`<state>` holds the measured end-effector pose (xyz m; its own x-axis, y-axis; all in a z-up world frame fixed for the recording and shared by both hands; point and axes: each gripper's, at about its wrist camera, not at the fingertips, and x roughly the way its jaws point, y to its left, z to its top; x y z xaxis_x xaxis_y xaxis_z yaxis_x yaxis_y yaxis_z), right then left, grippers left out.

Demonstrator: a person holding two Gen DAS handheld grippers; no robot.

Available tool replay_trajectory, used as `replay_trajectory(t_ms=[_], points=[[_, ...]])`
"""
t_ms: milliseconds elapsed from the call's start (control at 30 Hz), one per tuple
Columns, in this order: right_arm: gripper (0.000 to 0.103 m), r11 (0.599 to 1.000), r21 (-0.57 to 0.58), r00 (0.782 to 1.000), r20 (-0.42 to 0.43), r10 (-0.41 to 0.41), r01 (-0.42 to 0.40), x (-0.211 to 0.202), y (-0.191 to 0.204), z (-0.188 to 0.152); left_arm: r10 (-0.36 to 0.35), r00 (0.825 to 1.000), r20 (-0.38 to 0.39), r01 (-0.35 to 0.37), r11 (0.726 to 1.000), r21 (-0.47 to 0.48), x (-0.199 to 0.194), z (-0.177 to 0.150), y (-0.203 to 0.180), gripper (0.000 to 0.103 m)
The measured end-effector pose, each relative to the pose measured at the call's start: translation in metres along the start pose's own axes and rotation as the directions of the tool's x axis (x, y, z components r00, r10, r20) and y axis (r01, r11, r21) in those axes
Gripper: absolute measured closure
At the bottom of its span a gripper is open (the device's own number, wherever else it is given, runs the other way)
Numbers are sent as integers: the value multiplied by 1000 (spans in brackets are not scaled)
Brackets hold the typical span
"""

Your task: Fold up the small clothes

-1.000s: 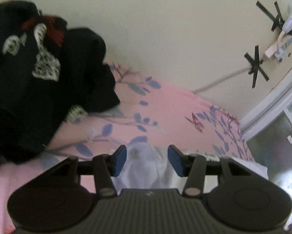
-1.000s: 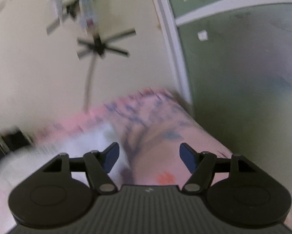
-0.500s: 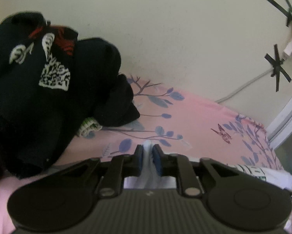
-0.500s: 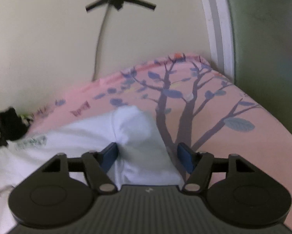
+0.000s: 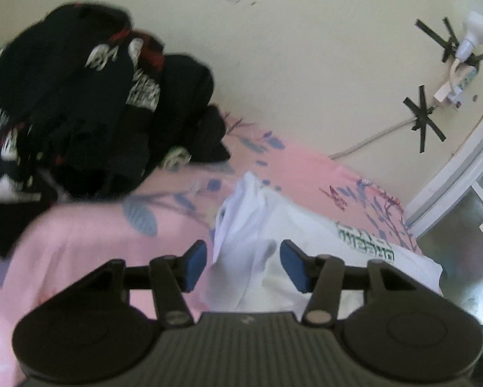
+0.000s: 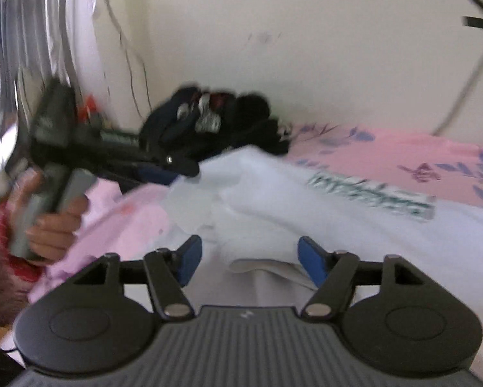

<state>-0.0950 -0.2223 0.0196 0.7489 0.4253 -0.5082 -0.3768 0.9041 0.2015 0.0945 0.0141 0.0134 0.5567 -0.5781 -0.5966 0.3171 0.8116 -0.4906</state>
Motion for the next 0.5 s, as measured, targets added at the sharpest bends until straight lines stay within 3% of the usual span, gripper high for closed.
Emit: replay_trajectory(t_ms=[33, 67, 100, 133, 333, 467, 500], points=[[67, 1000, -6, 1000, -19, -5, 5, 12, -1, 0, -6, 1000, -13, 6, 1000, -14, 1, -2, 3, 61], [97, 1000, -9, 999, -43, -10, 9, 21, 1, -1, -16, 1000, -25, 16, 1000, -27, 2, -4, 5, 68], [102, 1000, -9, 998, -67, -13, 13, 28, 0, -2, -25, 999, -36, 24, 999, -30, 2, -5, 6, 84], [103, 1000, -9, 997, -69, -19, 19, 28, 0, -3, -35, 998, -48, 34, 999, -26, 2, -7, 5, 93], [103, 1000, 4, 999, -31, -9, 10, -29, -4, -14, -57, 995, -76, 60, 997, 39, -18, -26, -6, 93], [103, 999, 26, 992, -120, -32, 36, -11, -7, -33, 59, 993, -99, -45, 990, 137, -13, -41, -18, 92], [103, 999, 43, 996, -88, -29, 33, -9, -9, -38, 73, 992, -106, -57, 987, 147, -12, -43, -19, 90]])
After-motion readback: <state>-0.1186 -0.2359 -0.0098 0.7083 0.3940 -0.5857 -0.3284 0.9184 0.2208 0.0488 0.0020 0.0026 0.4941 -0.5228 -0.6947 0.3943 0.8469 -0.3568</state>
